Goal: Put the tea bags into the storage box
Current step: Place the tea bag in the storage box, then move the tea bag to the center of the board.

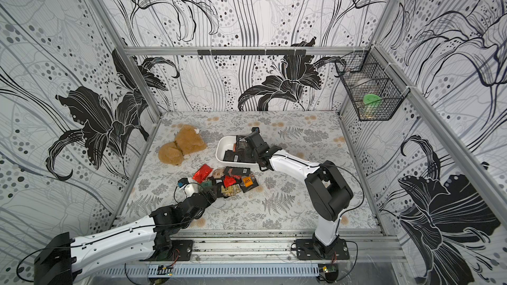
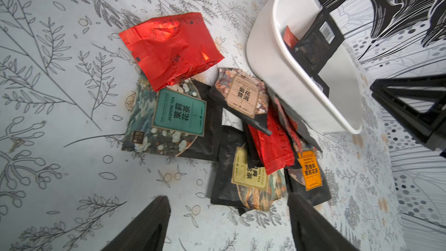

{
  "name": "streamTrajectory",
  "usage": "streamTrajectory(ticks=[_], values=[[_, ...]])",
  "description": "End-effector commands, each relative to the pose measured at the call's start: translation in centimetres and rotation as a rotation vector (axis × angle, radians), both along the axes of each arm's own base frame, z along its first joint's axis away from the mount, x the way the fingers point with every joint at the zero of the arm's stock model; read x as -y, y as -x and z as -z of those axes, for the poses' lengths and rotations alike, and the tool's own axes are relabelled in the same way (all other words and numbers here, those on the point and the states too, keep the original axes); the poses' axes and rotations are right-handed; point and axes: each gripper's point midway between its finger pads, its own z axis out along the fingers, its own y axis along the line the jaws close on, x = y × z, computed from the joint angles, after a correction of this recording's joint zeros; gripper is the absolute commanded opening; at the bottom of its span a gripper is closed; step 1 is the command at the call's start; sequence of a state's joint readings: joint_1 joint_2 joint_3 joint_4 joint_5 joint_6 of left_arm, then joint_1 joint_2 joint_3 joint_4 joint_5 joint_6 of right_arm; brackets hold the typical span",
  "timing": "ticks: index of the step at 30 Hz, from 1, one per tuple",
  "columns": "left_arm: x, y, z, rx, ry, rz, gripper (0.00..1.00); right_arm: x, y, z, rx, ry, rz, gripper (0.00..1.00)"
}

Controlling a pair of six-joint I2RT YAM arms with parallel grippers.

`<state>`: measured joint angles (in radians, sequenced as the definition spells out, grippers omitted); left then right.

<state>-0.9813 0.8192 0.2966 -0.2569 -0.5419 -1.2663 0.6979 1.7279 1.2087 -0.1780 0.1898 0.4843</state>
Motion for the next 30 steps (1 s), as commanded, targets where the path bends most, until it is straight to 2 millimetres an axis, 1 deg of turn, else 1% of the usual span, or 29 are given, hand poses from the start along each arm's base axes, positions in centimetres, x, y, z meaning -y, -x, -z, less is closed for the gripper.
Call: streamTrajectory(ticks=[1,5,7,9,11,13,15,19,21,23,26,30], values=[[0.5,-0.4,-1.4,0.028,0.014,0.007,0.81,1.8,1.6,-4.3,0.093,-0.016,-0.012,0.31],[1.5,-0.5,-2.0,0.033,0.073,0.030,0.81,2.6,4.7,-6.7,0.151,-0.079,-0.104,0.31],[2.1,-0.5,-2.1,0.037,0.101,0.046,0.81,3.1,6.3,-7.3,0.168,-0.109,-0.140,0.32],[2.7,-0.6,-2.3,0.042,0.135,0.060,0.81,3.6,7.8,-7.6,0.186,-0.130,-0.175,0.33],[3.6,-0.7,-2.8,0.052,0.161,0.084,0.80,4.4,9.3,-7.2,0.197,-0.134,-0.204,0.33],[4.4,-0.8,-3.1,0.056,0.178,0.111,0.80,5.0,10.5,-6.6,0.199,-0.136,-0.226,0.36],[5.2,-1.0,-3.5,0.055,0.184,0.129,0.79,5.6,11.4,-5.3,0.184,-0.139,-0.233,0.39],[6.9,-1.4,-3.7,0.045,0.187,0.175,0.78,6.2,12.5,-2.2,0.143,-0.152,-0.244,0.42],[7.6,-1.7,-3.7,0.034,0.187,0.185,0.78,6.4,12.7,-0.7,0.114,-0.166,-0.240,0.43],[8.2,-1.8,-3.4,0.023,0.176,0.194,0.78,6.2,12.9,0.4,0.083,-0.199,-0.247,0.42],[8.9,-2.2,-2.9,0.006,0.167,0.197,0.77,4.8,13.2,1.3,0.039,-0.272,-0.292,0.43],[9.9,-2.5,-2.2,-0.011,0.159,0.210,0.74,3.7,13.3,3.0,-0.023,-0.327,-0.300,0.42]])
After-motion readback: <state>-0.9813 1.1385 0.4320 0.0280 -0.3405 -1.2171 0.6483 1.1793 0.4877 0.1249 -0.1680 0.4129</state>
